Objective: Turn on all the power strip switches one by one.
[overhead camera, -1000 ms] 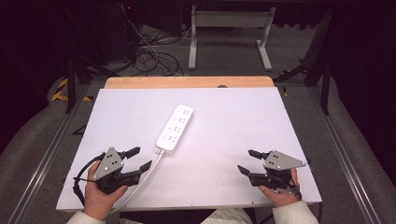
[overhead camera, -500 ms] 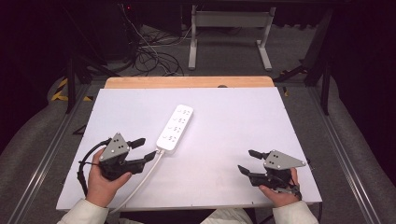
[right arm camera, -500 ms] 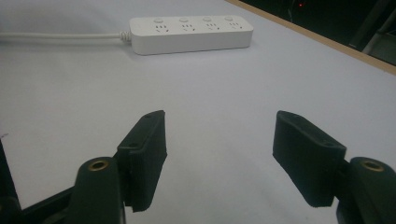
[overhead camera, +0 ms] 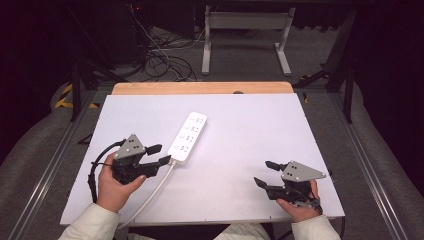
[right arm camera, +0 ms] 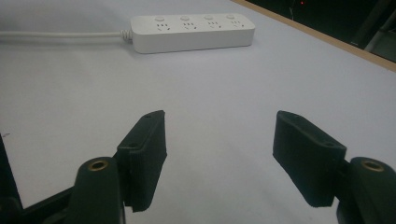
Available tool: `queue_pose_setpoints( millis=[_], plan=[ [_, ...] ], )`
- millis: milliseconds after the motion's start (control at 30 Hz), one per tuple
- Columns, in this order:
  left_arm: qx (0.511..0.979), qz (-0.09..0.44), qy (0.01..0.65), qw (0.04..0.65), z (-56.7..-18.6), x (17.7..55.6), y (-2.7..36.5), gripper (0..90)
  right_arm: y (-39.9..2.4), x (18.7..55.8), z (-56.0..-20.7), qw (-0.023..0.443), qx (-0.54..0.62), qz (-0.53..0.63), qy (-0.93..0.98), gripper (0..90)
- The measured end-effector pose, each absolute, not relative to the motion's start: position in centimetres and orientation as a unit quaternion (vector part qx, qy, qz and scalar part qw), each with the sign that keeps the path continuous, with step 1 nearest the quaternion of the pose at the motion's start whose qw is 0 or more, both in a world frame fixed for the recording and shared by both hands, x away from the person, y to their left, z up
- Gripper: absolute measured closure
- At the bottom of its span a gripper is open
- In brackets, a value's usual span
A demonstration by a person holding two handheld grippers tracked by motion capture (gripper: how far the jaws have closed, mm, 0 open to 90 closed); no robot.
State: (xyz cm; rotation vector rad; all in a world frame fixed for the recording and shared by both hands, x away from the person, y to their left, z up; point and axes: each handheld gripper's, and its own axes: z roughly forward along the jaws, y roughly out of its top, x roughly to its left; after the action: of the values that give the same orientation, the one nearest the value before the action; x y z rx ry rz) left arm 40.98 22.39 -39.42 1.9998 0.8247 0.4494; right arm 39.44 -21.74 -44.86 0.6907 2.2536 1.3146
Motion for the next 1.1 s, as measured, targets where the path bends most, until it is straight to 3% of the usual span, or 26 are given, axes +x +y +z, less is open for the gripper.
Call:
queue_pose_setpoints(
  millis=[267, 533, 767, 1100],
  plan=[
    [0.815, 0.16, 0.345, 0.437, -39.7, 43.1, 22.0, 74.2, -21.8, 39.4, -44.9, 0.218, 0.254, 0.476, 0.814, 34.5],
    [0.806, 0.159, 0.379, 0.427, -40.5, 45.2, 22.1, 88.8, -21.9, 39.4, -44.9, 0.218, 0.255, 0.476, 0.813, 33.0],
    [0.815, 0.167, 0.388, 0.398, -41.1, 46.8, 21.8, 90.0, -21.9, 39.5, -44.9, 0.217, 0.255, 0.477, 0.813, 32.2],
    [0.817, 0.151, 0.384, 0.403, -42.1, 48.6, 21.4, 90.0, -21.9, 39.5, -44.9, 0.216, 0.254, 0.476, 0.813, 32.2]
  ],
)
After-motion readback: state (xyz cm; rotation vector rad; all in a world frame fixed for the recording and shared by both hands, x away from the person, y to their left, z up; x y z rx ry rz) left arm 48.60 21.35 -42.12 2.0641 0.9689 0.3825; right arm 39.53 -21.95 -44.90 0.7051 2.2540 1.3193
